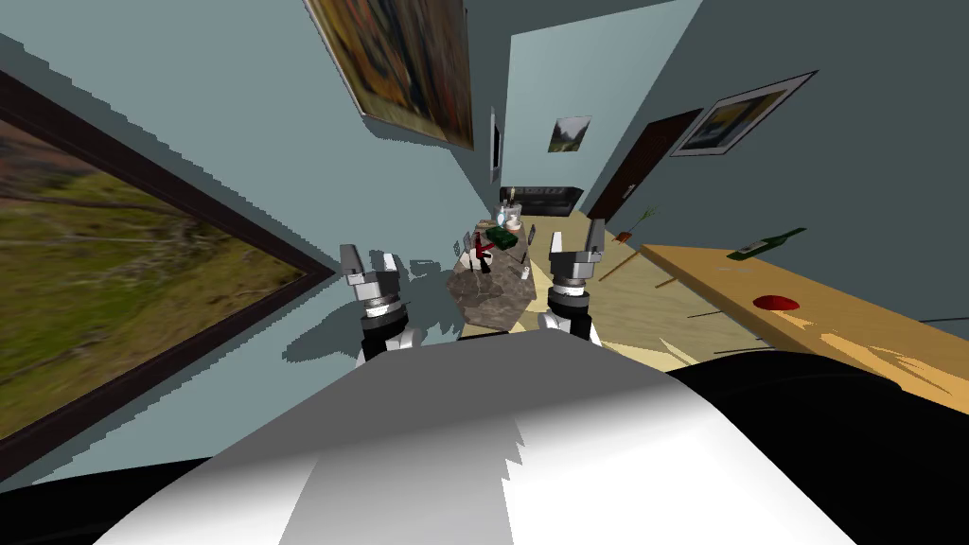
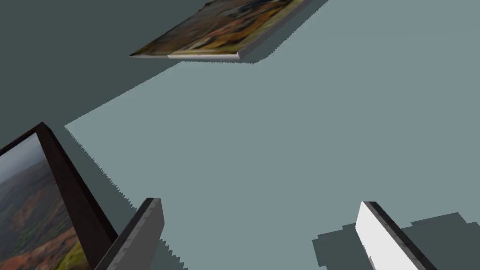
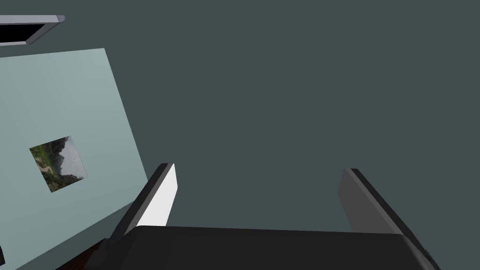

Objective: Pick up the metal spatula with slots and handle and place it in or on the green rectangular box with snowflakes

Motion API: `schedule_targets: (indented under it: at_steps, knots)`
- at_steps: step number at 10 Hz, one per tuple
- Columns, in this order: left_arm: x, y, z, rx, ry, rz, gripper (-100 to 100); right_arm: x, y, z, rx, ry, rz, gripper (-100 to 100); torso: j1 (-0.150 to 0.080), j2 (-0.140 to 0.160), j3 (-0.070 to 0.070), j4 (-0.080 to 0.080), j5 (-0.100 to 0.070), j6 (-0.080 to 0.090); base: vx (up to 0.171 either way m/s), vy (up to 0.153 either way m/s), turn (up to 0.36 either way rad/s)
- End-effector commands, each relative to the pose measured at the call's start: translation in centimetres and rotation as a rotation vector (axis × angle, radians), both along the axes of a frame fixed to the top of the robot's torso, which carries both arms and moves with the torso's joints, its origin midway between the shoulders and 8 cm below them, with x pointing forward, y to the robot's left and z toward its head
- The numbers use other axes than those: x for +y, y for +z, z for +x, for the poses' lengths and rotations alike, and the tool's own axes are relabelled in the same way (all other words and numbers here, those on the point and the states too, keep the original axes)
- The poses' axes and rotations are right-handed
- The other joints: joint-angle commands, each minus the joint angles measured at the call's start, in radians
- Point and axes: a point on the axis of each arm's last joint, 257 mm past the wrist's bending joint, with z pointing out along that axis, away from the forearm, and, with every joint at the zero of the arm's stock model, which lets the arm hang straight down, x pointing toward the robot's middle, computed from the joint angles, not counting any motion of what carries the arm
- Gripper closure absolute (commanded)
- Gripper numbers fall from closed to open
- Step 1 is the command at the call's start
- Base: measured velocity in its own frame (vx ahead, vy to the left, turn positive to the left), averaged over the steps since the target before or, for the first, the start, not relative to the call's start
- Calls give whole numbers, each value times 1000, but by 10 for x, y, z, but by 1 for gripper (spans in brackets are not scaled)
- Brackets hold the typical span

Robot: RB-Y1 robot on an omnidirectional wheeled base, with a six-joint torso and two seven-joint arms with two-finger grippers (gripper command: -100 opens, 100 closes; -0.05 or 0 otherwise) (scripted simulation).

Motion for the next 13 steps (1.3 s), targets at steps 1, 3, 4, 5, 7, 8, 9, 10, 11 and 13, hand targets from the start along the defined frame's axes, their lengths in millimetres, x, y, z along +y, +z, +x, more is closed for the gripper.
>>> schedule_targets:
  at_steps: [1, 3, 4, 5, 7, 8, 9, 10, 11, 13]
  knots:
    - [-4, -6, 5, 21, -7, 37, -100, 0, 0, 0, 0, 0, 0, 0, 0, 0, 0, 0, 0, 0, -1, -17, -33]
    - [-8, -19, 15, 63, -11, 102, -100, 0, 0, 0, 0, 0, 0, 0, -2, 0, 0, 0, 0, 0, 0, -41, -47]
    - [-9, -25, 19, 81, -9, 127, -100, 0, 0, 0, 0, 0, 0, 0, -3, 0, 0, 0, -1, 0, 0, -57, -67]
    - [-10, -31, 24, 99, -6, 152, -100, 0, 0, 0, 0, 0, 0, 0, -3, 0, 0, 0, -1, 0, 9, -57, -42]
    - [-11, -53, 39, 161, 9, 235, -100, 0, 0, 0, 0, 0, 0, 0, -5, -1, -1, 0, -1, 0, 17, -87, -89]
    - [-11, -61, 45, 183, 16, 264, -100, 0, 0, 0, 0, 0, 0, 0, -6, -1, -1, 0, -1, 0, 5, -80, -48]
    - [-10, -70, 51, 205, 24, 295, -100, 0, 0, 0, 0, 0, 0, 0, -5, -1, 0, 0, -1, 0, 3, -79, -65]
    - [-9, -79, 56, 229, 33, 327, -100, 0, 0, 0, 0, 0, 0, 0, -5, 0, 0, 0, -1, 0, 3, -73, -70]
    - [-7, -88, 62, 252, 43, 360, -100, 0, 0, 0, 0, 0, 0, 0, -5, 0, 0, 0, -1, 0, 11, -70, -86]
    - [-5, -97, 68, 277, 53, 395, -100, 0, 0, 0, 0, 0, 0, 0, -5, 0, 0, 0, -1, 0, 3, -67, -46]
